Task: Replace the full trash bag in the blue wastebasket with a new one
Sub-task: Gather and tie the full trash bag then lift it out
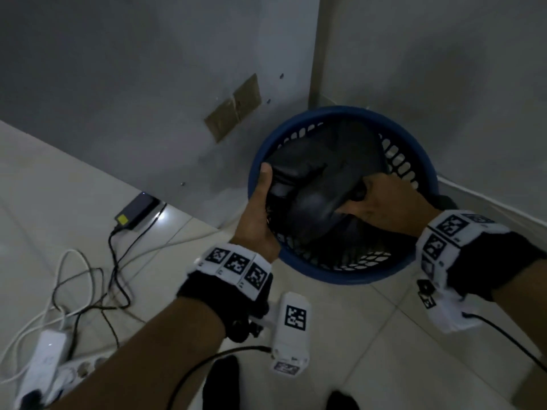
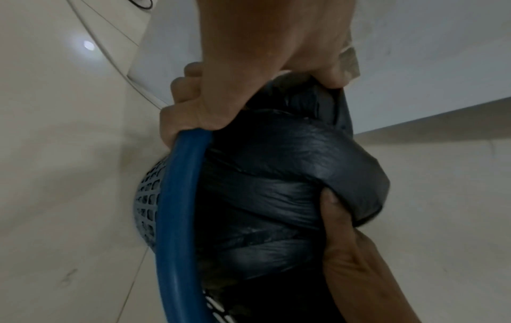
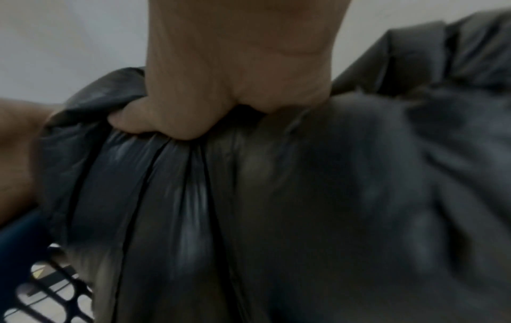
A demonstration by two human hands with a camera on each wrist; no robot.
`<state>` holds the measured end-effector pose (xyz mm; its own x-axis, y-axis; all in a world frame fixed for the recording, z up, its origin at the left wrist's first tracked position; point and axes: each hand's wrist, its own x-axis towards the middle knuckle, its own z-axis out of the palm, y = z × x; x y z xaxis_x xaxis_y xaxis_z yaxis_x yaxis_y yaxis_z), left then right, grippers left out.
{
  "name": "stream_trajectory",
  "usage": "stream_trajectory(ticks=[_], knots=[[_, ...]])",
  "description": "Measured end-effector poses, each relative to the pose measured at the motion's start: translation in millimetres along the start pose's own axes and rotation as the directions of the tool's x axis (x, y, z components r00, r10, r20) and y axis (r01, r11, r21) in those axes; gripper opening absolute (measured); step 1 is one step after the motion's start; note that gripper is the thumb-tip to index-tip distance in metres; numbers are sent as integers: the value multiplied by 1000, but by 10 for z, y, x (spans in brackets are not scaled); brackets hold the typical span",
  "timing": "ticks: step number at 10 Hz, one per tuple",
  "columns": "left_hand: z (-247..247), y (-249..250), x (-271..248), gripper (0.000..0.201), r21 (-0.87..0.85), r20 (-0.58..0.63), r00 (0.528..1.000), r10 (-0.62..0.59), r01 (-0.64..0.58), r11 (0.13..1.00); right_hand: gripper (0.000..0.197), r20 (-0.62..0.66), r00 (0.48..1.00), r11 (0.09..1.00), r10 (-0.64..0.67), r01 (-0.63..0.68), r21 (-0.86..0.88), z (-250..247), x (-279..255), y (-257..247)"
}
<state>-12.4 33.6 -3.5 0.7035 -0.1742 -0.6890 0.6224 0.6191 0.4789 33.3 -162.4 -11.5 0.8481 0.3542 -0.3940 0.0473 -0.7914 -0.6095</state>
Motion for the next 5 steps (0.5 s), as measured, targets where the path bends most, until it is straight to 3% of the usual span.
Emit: stream_trajectory(ticks=[1, 2, 3, 4, 5], knots=[[46, 29, 23, 65, -126, -29, 998, 49, -52, 991, 26, 8, 1000, 995, 10, -11, 101, -54, 1, -4], [95, 98, 39, 67, -174, -33, 998, 46, -51, 983, 20, -61, 998, 976, -5, 18, 218, -169, -4, -85], [210, 130, -13, 78, -184, -60, 998, -23, 12, 983, 25, -28, 999, 960, 36, -27, 278, -314, -86, -169], [342, 126, -71, 70, -100, -148, 988, 40, -55, 994, 47, 148, 989, 996, -21, 8, 85, -329, -263, -319], [380, 78, -11, 76, -13, -200, 977, 79, -83, 996, 69, 250, 966, 994, -66, 43, 98, -274, -366, -394]])
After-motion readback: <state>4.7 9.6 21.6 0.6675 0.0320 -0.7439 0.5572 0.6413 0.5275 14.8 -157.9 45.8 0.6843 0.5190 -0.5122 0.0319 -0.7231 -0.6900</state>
